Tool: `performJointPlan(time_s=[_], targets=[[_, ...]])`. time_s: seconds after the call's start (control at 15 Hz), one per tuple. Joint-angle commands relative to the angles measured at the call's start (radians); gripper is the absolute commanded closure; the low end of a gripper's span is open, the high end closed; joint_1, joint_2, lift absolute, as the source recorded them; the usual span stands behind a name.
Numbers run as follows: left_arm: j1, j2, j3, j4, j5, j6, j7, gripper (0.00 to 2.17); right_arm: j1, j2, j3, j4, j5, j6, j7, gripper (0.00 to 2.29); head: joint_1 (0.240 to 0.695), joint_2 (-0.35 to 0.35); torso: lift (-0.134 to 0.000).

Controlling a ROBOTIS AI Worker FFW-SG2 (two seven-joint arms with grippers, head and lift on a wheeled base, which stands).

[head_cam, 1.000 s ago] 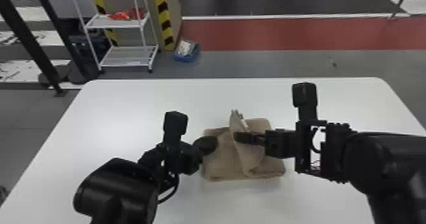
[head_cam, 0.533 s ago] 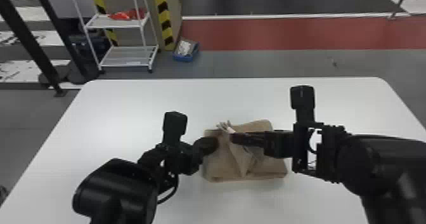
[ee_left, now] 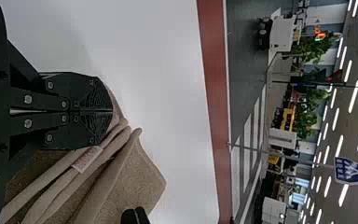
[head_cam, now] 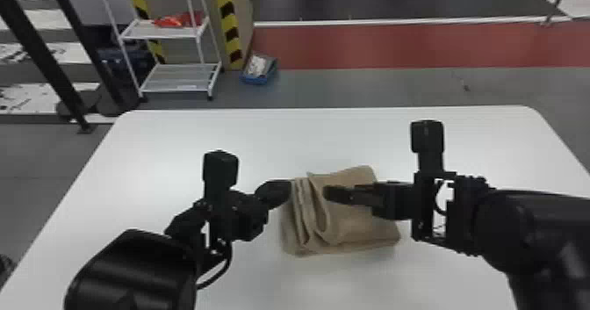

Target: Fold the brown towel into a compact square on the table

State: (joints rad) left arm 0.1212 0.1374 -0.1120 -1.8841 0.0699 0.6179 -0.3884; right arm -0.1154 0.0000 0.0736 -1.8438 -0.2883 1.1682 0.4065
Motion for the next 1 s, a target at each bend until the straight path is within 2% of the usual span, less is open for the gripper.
performJointPlan(time_s=[0.0, 0.33, 0.4, 0.47, 0.53, 0.6, 0.67, 0.73, 0.93], targets=[[0.041, 0.004, 0.045, -0.069, 0.01, -0.002, -0.01, 1.98, 0.008, 0.001, -0.009, -0.002, -0.006, 0.0, 0.006, 0.17, 0.695, 0.089, -0.124], [0.067, 0.007, 0.176, -0.122, 0.053, -0.048, -0.029, 1.98, 0.103, 0.001, -0.02, -0.161, -0.006, 0.022, 0.009, 0.19, 0.695, 0.131, -0.124], [0.067, 0.007, 0.21, -0.121, 0.065, -0.06, -0.029, 1.99, 0.132, 0.001, -0.032, -0.213, 0.004, 0.031, 0.026, 0.3, 0.695, 0.142, -0.124], [0.064, 0.007, 0.236, -0.116, 0.084, -0.079, -0.029, 1.99, 0.157, 0.001, -0.046, -0.259, 0.012, 0.052, 0.048, 0.47, 0.695, 0.155, -0.124], [0.06, 0.01, 0.262, -0.105, 0.096, -0.103, -0.029, 1.99, 0.195, 0.001, -0.06, -0.305, 0.015, 0.083, 0.069, 0.77, 0.695, 0.178, -0.124], [0.054, 0.011, 0.284, -0.095, 0.11, -0.106, -0.029, 1.99, 0.235, 0.001, -0.072, -0.357, 0.015, 0.104, 0.08, 1.2, 0.695, 0.191, -0.124], [0.048, 0.013, 0.293, -0.084, 0.12, -0.109, -0.029, 1.99, 0.29, 0.001, -0.081, -0.403, 0.017, 0.107, 0.083, 1.75, 0.695, 0.201, -0.124], [0.044, 0.013, 0.298, -0.076, 0.122, -0.118, -0.027, 1.99, 0.342, 0.001, -0.084, -0.44, 0.027, 0.107, 0.083, 2.13, 0.695, 0.212, -0.124], [0.043, 0.011, 0.29, -0.062, 0.12, -0.134, -0.023, 1.99, 0.451, 0.001, -0.092, -0.517, 0.07, 0.092, 0.12, 2.2, 0.695, 0.233, -0.124]])
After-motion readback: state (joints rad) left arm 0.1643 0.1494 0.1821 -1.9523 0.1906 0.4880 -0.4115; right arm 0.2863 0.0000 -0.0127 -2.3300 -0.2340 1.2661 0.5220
